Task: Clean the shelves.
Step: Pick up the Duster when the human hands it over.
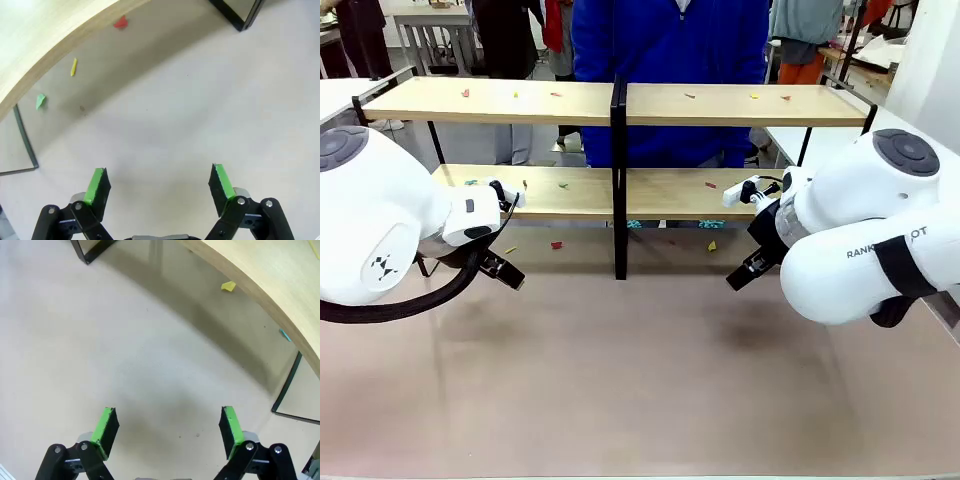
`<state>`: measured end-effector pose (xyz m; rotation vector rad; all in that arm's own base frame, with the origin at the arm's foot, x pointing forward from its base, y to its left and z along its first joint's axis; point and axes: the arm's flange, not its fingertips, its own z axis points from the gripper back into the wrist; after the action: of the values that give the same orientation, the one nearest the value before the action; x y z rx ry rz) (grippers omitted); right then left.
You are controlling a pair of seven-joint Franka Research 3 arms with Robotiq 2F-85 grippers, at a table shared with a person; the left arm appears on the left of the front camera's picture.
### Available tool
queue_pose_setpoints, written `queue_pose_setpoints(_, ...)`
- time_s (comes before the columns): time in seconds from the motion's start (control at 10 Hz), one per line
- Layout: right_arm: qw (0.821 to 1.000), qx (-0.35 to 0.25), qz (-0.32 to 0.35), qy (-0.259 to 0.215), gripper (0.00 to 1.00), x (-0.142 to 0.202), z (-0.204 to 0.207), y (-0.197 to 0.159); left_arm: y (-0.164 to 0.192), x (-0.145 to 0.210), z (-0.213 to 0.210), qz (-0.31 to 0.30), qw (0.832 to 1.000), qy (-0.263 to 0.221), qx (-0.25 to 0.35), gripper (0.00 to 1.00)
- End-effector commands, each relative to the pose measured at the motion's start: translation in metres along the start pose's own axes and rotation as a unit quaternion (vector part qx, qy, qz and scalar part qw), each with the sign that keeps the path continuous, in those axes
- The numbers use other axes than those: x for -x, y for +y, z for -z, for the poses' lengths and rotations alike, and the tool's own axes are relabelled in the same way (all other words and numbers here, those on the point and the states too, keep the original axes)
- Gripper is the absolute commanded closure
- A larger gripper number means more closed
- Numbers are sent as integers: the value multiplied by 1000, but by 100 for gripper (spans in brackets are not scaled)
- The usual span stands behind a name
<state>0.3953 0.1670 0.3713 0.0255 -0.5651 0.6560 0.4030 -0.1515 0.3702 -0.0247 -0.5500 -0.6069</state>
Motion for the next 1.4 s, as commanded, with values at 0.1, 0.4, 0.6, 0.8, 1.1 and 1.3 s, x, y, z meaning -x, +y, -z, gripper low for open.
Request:
queue_pose_setpoints(0.1, 1000, 0, 0, 0, 0, 0, 0, 0, 0, 0, 0, 0, 1000, 0, 0, 0)
queue_pose_setpoints(0.4, 1000, 0, 0, 0, 0, 0, 0, 0, 0, 0, 0, 0, 1000, 0, 0, 0)
queue_pose_setpoints(0.6, 1000, 0, 0, 0, 0, 0, 0, 0, 0, 0, 0, 0, 1000, 0, 0, 0)
queue_pose_setpoints(0.8, 1000, 0, 0, 0, 0, 0, 0, 0, 0, 0, 0, 0, 1000, 0, 0, 0)
queue_pose_setpoints(1.1, 1000, 0, 0, 0, 0, 0, 0, 0, 0, 0, 0, 0, 1000, 0, 0, 0)
queue_pose_setpoints(1.3, 999, -28, 1, -36, 0, -4, -29, -3, -2, -4, -32, 26, 997, -33, 63, 0)
